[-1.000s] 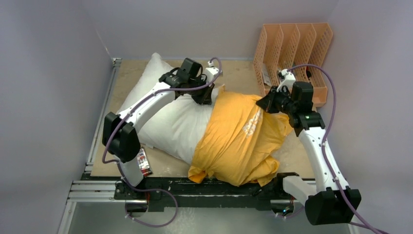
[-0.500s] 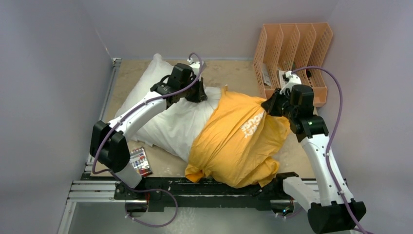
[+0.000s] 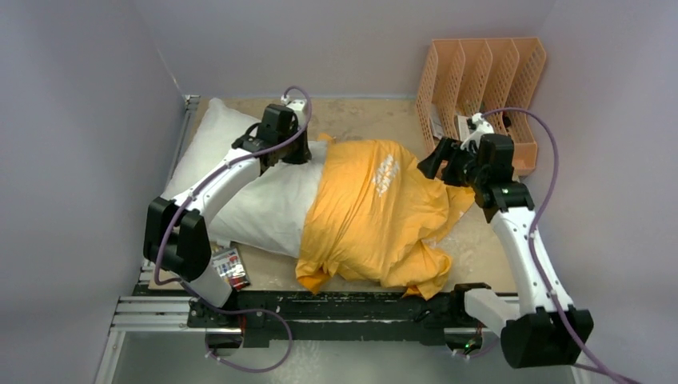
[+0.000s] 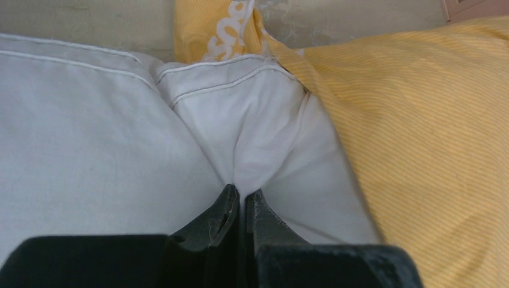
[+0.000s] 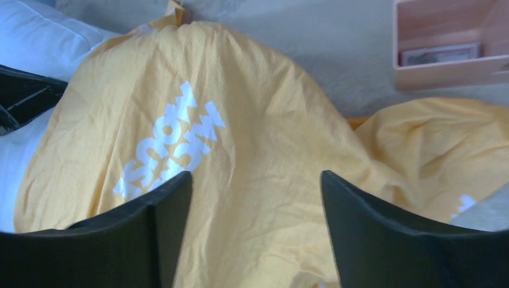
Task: Remove the pillowcase from the pillow
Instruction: Remove the pillow from the pillowcase.
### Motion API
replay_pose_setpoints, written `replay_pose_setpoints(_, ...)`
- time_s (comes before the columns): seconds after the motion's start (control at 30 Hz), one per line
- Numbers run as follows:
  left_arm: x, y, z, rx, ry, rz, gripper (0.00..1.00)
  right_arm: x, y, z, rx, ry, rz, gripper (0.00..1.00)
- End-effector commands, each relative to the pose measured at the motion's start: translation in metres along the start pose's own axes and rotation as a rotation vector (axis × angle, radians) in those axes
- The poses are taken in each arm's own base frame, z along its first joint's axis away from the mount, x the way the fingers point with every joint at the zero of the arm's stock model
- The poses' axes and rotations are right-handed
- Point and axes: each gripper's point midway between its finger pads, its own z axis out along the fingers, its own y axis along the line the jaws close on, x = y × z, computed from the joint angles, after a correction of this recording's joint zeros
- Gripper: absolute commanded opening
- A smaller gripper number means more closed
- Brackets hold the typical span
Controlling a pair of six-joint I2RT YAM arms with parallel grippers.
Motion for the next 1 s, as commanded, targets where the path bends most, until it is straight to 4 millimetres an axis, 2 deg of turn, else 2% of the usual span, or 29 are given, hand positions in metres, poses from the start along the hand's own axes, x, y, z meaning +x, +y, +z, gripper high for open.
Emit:
replay_pose_setpoints(0.0,0.042,0.015,-0.007,-0.027,0.146,0.102,0.00,0.015,0.016,0.037,-0.152,0.061,0.069,0.87)
replay_pose_setpoints(0.03,0.044,0.014,-0.008,-0.026,0.155,0.108,0.00,0.013,0.020,0.043,-0.183,0.056,0.071,0.91)
replay_pose_setpoints(0.17,0.051,0.010,-0.009,0.001,0.175,0.123,0.00,0.007,0.026,0.075,-0.243,0.111,0.069,0.92)
replay_pose_setpoints(0.2,0.053,0.008,-0.009,0.010,0.181,0.129,0.00,-0.002,0.029,0.079,-0.252,0.121,0.034,0.92)
replay_pose_setpoints(0.27,0.053,0.007,-0.011,0.009,0.180,0.139,0.00,-0.007,0.027,0.088,-0.246,0.150,-0.008,0.92)
replay_pose_setpoints(0.33,0.052,0.007,-0.012,0.006,0.175,0.142,0.00,-0.010,0.016,0.101,-0.208,0.100,-0.019,0.93)
replay_pose_setpoints(0.43,0.051,0.006,-0.012,0.008,0.171,0.134,0.00,-0.012,0.015,0.112,-0.239,0.016,0.002,0.98)
replay_pose_setpoints(0.53,0.052,0.005,-0.012,0.007,0.172,0.132,0.00,-0.006,0.017,0.117,-0.275,0.026,-0.035,0.99)
replay_pose_setpoints(0.6,0.052,0.004,-0.011,0.012,0.167,0.126,0.00,0.011,0.028,0.122,-0.378,0.087,-0.004,0.99)
replay_pose_setpoints(0.63,0.053,0.004,-0.011,0.014,0.169,0.124,0.00,0.024,0.025,0.125,-0.384,0.156,0.000,0.99)
replay_pose_setpoints(0.67,0.053,0.004,-0.011,0.013,0.168,0.121,0.00,0.027,0.023,0.130,-0.367,0.190,0.022,0.99)
replay_pose_setpoints(0.7,0.053,0.005,-0.011,0.002,0.164,0.114,0.00,0.036,0.027,0.132,-0.385,0.234,0.055,0.97)
replay_pose_setpoints(0.77,0.050,0.015,-0.010,-0.059,0.144,0.085,0.00,0.051,0.037,0.127,-0.461,0.274,0.092,0.73)
replay_pose_setpoints(0.8,0.049,0.020,-0.010,-0.089,0.136,0.071,0.00,0.057,0.035,0.123,-0.448,0.276,0.109,0.66)
replay_pose_setpoints(0.83,0.049,0.027,-0.010,-0.130,0.127,0.055,0.00,0.060,0.029,0.118,-0.397,0.268,0.137,0.54)
replay_pose_setpoints(0.87,0.049,0.033,-0.009,-0.160,0.125,0.034,0.00,0.057,0.014,0.116,-0.289,0.231,0.158,0.40)
replay_pose_setpoints(0.9,0.051,0.039,-0.009,-0.185,0.126,0.015,0.00,0.053,-0.005,0.111,-0.159,0.196,0.170,0.30)
replay_pose_setpoints(0.97,0.058,0.052,-0.007,-0.254,0.147,-0.010,0.00,0.035,-0.036,0.092,0.063,0.097,0.165,0.00)
